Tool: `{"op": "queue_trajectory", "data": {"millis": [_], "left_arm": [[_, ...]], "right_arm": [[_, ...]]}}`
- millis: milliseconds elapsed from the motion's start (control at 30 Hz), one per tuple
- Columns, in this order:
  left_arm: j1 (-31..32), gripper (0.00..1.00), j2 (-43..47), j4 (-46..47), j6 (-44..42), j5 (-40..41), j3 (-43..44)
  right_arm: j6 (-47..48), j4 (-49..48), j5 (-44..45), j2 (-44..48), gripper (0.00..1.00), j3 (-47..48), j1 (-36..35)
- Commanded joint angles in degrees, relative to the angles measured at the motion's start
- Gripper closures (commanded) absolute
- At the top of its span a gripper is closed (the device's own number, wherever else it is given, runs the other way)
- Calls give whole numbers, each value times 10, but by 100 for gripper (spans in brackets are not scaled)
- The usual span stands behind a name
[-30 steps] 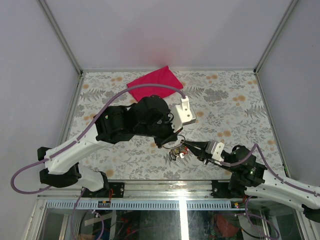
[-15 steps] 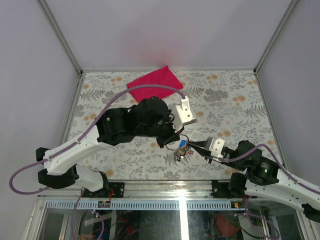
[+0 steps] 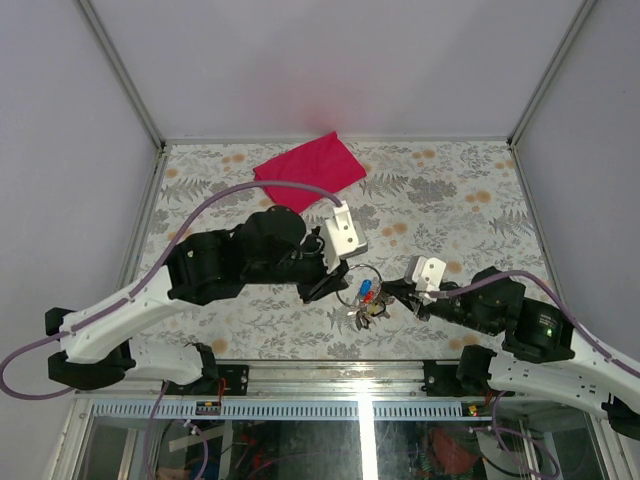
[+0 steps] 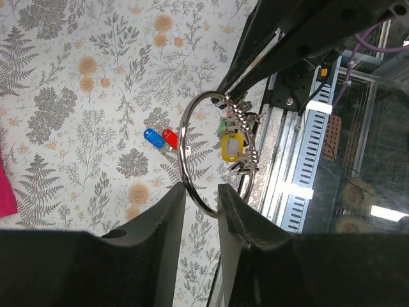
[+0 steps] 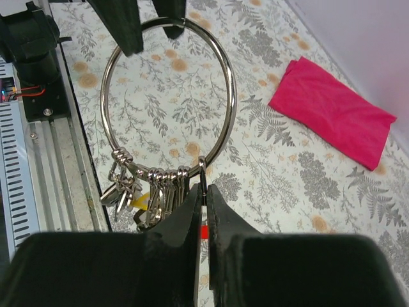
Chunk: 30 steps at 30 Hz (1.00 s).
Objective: Put the keys on the keyring
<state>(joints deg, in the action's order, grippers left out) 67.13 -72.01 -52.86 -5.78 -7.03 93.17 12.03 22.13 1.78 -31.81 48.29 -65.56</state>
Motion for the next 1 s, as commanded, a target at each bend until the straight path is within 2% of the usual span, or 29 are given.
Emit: {"op": "queue_trajectory", "data": {"millis": [0,233,433,600,700,967], "left_arm": [[4,70,38,71,13,7,-28],[3,64,86,114,26,30,-78],[3,63,108,150,37,42,-113],[3,63,125,175,50,47,-148],[3,63,148,220,60,62,-193],[3,40,222,406,67,106,-356]], "right_arm": [[-37,17,28,-21,100,50,1],[-69,93,80,-75,100,107,0],[-86,159,144,-119,100,157,1],[-126,245,146,-176,100,215,1],[-161,307,115,-221,100,246,1],[-255,370,42,-283,100,305,1]]}}
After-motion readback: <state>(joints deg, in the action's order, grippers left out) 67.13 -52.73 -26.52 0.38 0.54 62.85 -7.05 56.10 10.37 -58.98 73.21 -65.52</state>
